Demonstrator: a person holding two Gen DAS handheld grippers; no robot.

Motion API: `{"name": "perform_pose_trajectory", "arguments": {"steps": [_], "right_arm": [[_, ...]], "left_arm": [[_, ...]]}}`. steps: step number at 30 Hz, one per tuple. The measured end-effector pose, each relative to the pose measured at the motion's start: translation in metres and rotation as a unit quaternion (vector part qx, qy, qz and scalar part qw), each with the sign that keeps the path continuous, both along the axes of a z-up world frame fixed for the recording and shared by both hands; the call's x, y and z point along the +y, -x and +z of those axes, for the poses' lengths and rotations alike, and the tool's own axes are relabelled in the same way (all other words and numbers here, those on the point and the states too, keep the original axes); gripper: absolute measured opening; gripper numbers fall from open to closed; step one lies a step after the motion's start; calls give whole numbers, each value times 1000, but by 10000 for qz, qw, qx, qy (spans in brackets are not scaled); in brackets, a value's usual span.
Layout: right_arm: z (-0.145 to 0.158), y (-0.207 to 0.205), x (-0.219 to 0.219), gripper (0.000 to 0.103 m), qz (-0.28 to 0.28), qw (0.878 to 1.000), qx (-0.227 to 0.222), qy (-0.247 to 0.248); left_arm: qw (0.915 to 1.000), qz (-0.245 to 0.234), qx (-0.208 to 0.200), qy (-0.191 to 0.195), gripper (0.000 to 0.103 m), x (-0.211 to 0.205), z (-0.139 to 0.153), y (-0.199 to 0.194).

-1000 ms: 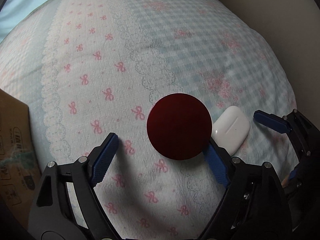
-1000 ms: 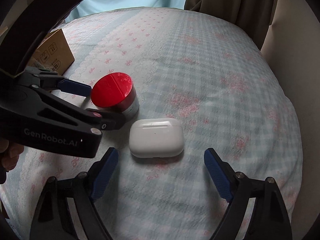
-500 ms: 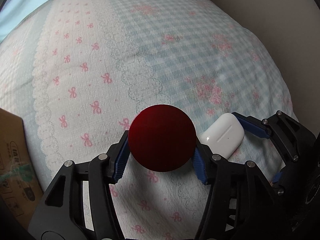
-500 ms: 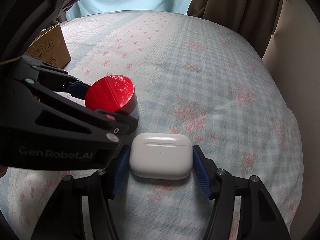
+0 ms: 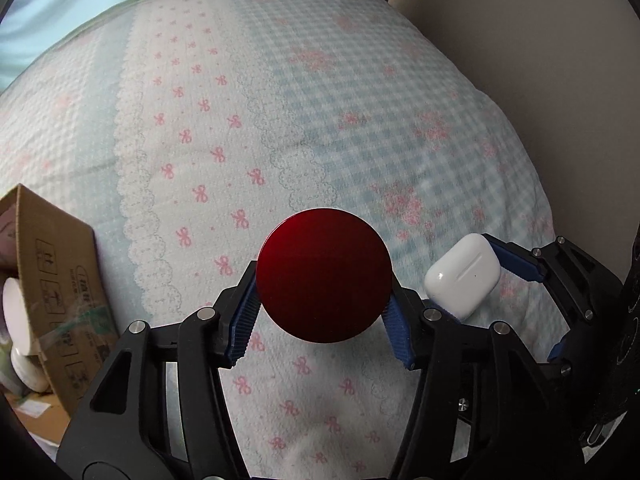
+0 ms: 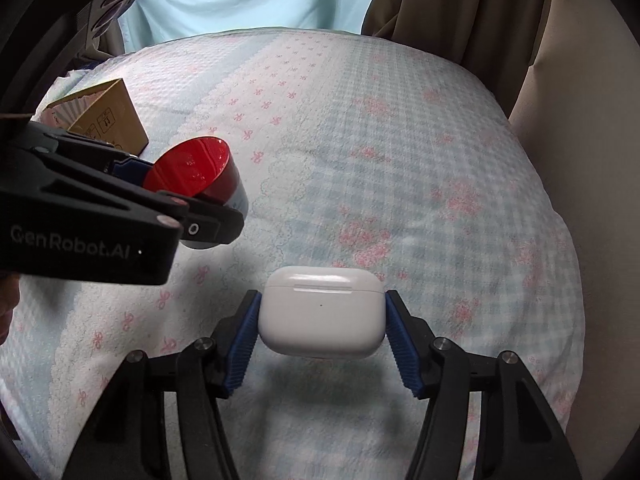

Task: Organize rigid objects
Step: 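Carry the red-lidded jar and earbud case over the cardboard box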

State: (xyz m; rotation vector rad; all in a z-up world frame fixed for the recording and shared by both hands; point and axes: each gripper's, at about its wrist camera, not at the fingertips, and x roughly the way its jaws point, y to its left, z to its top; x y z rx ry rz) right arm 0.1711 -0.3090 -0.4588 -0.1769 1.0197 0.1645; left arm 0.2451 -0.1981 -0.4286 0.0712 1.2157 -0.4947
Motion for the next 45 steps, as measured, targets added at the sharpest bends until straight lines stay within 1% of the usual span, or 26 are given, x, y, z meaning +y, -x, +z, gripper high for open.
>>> {"name": "perform_pose_trajectory", "arguments": {"steps": [3, 5, 8, 12, 16, 20, 23, 25, 28, 33, 37, 40, 45], "right_arm": [[32, 4, 5, 56, -33, 9999, -99, 35], [56, 6, 10, 56, -78, 9999, -136, -72], [95, 9, 27, 56, -87, 9997, -246, -27], [149, 12, 55, 56, -280, 9987, -396, -123], [200, 14, 90, 56, -505, 9967, -604, -185], [241, 11, 131, 56, -730, 9940, -727, -375], [261, 10, 163, 56, -875, 9919, -744, -545], [270, 5, 185, 56, -925, 9909, -743, -640], [279, -2, 221, 56, -956, 9905, -707, -695], [279, -16, 272, 56, -1032, 9897, -487, -868], [259, -29, 297, 56, -1107, 9885, -179, -1018], [241, -34, 311, 56, -1150, 9875, 73, -1074], [198, -48, 327, 56, -1185, 9862, 530, -1025]], "left_arm": [[9998, 140, -113, 113, 52, 21, 35, 1], [9994, 204, -210, 191, 52, 38, 59, 2], [9985, 326, -302, 316, 52, 65, 94, 1], [9967, 494, -444, 472, 52, 115, 143, 4], [9952, 552, -693, 407, 52, 173, 189, 9], [9939, 600, -864, 334, 52, 234, 221, 12], [9937, 566, -944, 234, 52, 276, 233, 15], [9937, 523, -980, 141, 52, 302, 237, 18], [9946, 466, -920, 64, 52, 337, 234, 17], [9970, 372, -684, -50, 52, 382, 211, 6], [9986, 296, -442, -66, 52, 402, 183, -10], [9993, 219, -282, -84, 52, 408, 158, -25], [9999, 109, 11, -117, 52, 407, 115, -44]]}}
